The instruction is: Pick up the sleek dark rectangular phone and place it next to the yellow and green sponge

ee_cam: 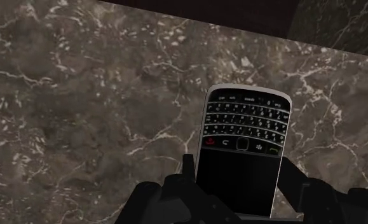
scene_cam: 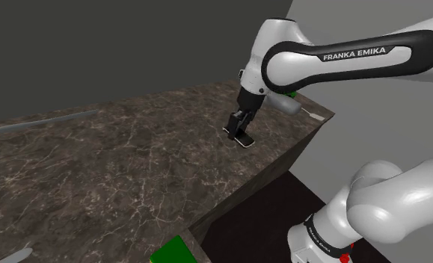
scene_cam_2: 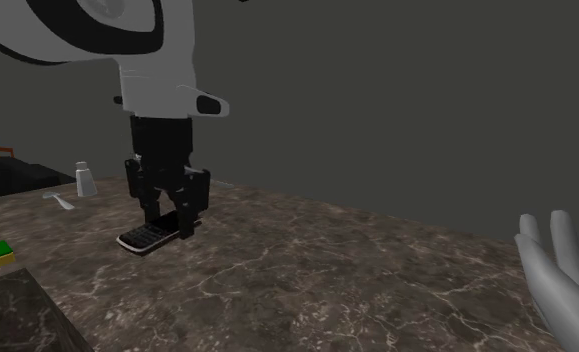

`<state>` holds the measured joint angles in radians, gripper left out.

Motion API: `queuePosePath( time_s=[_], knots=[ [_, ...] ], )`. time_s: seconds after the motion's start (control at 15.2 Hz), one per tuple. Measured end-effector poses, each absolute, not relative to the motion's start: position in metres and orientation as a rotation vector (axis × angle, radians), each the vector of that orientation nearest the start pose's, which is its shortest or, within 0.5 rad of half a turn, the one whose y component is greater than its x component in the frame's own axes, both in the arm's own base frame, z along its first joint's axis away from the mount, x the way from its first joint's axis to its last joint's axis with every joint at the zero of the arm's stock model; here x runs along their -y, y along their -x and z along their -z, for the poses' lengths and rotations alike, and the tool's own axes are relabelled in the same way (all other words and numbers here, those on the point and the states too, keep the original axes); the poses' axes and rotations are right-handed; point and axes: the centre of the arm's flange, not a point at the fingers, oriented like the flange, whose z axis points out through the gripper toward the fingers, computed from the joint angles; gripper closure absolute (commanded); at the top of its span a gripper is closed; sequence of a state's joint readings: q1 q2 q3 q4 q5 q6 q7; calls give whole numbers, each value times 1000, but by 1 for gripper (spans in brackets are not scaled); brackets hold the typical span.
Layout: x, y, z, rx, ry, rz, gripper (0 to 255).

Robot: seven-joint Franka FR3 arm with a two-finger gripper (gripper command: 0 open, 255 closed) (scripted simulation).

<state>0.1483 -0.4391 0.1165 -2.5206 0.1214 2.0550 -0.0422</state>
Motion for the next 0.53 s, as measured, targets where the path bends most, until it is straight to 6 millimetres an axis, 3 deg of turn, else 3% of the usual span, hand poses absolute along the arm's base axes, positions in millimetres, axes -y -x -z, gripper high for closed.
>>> queuePosePath(
  time_s=[0.53],
  knots=[
    [-201, -338, -426, 364, 3066, -52, 255]
  ],
)
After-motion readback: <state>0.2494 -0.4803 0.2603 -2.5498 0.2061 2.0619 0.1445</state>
